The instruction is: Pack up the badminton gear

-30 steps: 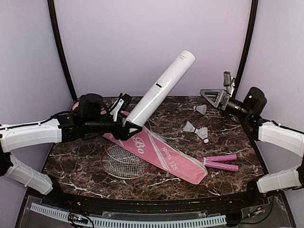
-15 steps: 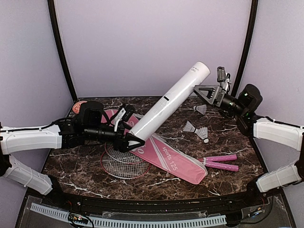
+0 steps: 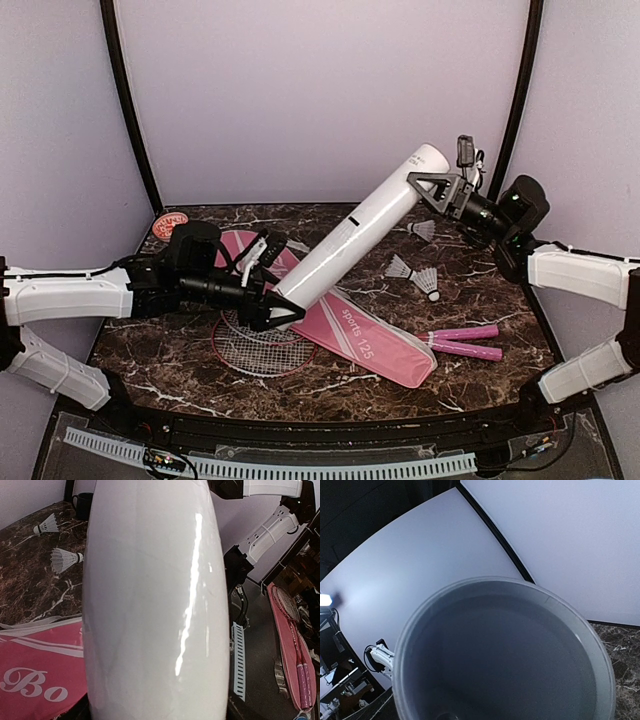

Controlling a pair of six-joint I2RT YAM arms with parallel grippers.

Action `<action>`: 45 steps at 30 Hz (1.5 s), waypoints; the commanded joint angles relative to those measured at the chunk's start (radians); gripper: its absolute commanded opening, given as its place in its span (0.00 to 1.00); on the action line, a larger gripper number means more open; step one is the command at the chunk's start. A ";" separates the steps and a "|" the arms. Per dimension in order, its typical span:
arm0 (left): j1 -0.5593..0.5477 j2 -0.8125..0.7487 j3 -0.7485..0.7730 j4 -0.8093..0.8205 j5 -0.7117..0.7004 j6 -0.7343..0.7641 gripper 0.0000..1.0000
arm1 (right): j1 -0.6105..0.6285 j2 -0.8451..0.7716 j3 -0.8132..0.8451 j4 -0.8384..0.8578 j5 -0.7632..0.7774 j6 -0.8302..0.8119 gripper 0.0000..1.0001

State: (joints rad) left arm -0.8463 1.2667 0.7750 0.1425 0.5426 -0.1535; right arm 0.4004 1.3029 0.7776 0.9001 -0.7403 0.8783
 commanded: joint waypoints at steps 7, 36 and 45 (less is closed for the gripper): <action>-0.011 0.017 -0.006 0.055 0.021 -0.018 0.67 | 0.009 0.039 -0.045 0.273 0.024 0.115 0.69; -0.078 0.325 0.476 -0.276 0.075 0.094 0.95 | 0.186 0.156 -0.095 0.452 0.034 0.026 0.59; -0.079 0.364 0.413 -0.069 0.240 -0.012 0.90 | 0.206 0.232 -0.065 0.641 -0.043 0.112 0.58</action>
State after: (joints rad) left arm -0.9237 1.6112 1.2072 -0.0376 0.6964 -0.1184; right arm 0.5922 1.5265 0.6758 1.3869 -0.7578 0.9524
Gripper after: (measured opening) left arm 0.914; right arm 0.676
